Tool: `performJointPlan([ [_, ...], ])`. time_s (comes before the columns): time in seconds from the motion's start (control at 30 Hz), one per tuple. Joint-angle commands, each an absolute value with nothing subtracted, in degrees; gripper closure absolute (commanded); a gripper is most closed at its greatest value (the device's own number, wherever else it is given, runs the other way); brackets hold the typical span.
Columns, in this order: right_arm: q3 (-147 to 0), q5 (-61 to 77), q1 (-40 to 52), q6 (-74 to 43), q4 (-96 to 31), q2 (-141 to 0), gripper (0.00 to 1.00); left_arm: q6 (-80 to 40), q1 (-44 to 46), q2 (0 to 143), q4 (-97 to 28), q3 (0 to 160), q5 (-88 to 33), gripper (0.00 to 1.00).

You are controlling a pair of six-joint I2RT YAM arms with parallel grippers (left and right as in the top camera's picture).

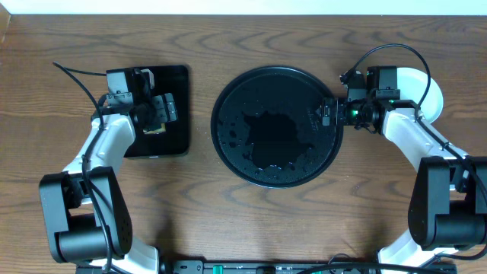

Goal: Clean dirty plates on tray and stack at the side
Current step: 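Release the plate and move the right gripper back over the round tray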

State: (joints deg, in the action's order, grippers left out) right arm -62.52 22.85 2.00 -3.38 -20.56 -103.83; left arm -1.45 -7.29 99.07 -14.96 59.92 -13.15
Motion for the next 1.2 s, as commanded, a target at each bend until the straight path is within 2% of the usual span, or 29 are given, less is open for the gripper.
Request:
performJointPlan([
  [0.0, -63.0, 22.7, 2.4, -2.7, -20.6, -103.3, 0.01, -1.1, -7.5, 98.9, -15.0, 59.5, -12.8, 0.1],
  [0.9, -62.9, 22.5, 2.4, -2.7, -20.9, -103.2, 0.01, -1.1, -7.5, 98.9, -15.0, 59.5, -12.8, 0.1],
  [1.17, -62.9, 22.5, 2.7, -2.7, -24.5, -91.0, 0.01, -1.1, -7.5, 98.9, -15.0, 59.5, -12.8, 0.09],
])
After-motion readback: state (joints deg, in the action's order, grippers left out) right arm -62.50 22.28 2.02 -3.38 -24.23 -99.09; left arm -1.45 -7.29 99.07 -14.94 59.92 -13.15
